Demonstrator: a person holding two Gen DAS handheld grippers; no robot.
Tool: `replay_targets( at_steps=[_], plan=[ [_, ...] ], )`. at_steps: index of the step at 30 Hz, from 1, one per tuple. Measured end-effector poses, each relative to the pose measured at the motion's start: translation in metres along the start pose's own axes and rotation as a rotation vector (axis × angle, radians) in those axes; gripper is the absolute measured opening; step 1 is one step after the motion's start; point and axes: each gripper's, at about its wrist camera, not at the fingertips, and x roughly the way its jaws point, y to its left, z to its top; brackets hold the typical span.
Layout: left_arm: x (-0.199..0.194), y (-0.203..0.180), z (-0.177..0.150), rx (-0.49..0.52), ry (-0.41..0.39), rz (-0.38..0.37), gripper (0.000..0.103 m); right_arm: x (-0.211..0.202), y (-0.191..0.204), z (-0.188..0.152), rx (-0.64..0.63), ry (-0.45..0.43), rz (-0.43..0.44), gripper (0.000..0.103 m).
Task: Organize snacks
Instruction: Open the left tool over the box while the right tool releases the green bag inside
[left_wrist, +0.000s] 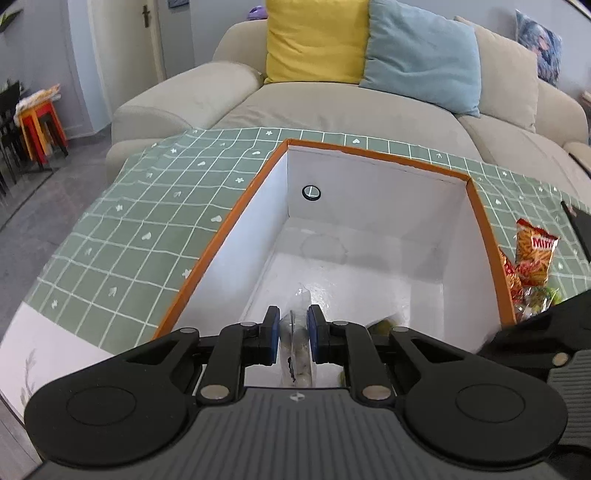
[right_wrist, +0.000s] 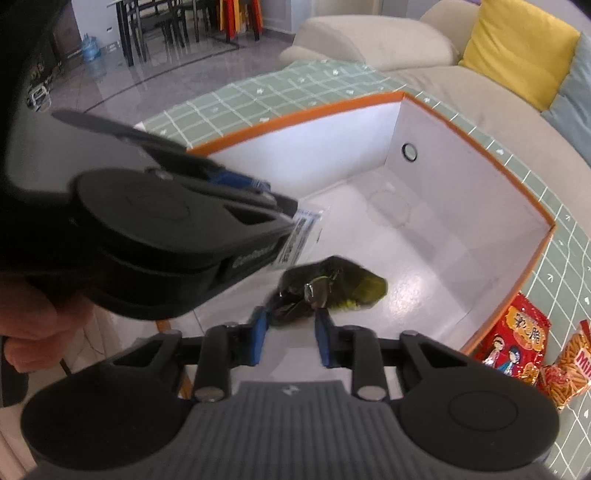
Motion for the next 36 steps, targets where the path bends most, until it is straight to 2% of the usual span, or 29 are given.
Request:
replay_targets(
  at_steps=[3, 12, 16, 19, 20, 21, 29, 36],
  plan=[
    [-0.002, -0.004, -0.002, 0.027, -0.010, -0.017, 0.017, 0.003, 0.000, 0.000, -0.003, 0.013, 0.014, 0.000],
    [0.000, -0.006, -0.002, 0.062, -0.027, 0.017, 0.017, 0.004, -0.007, -0.010, 0.012, 0.033, -0.007, 0.001],
    [-0.001, 0.000, -0.001, 0.009, -0.019, -0.070, 0.016, -0.003, -0.009, -0.014, 0.016, 0.004, -0.021, 0.001],
    [0.000, 0.005, 0.000, -0.016, -0.015, -0.072, 0.016, -0.010, -0.008, -0.017, -0.008, -0.011, -0.050, 0.008],
    [0.001, 0.007, 0.000, -0.025, -0.013, -0.073, 0.016, -0.011, -0.008, -0.016, -0.013, -0.013, -0.059, 0.016],
    [0.001, 0.009, 0.000, -0.033, -0.012, -0.077, 0.016, -0.010, -0.008, -0.016, -0.013, -0.012, -0.065, 0.019],
    [-0.001, 0.009, -0.004, -0.009, 0.005, 0.015, 0.020, -0.014, -0.010, -0.018, 0.007, -0.020, -0.055, 0.021],
    [-0.013, 0.009, -0.007, -0.012, -0.012, 0.032, 0.042, -0.018, -0.010, -0.020, 0.027, -0.028, -0.042, 0.024]
  ],
)
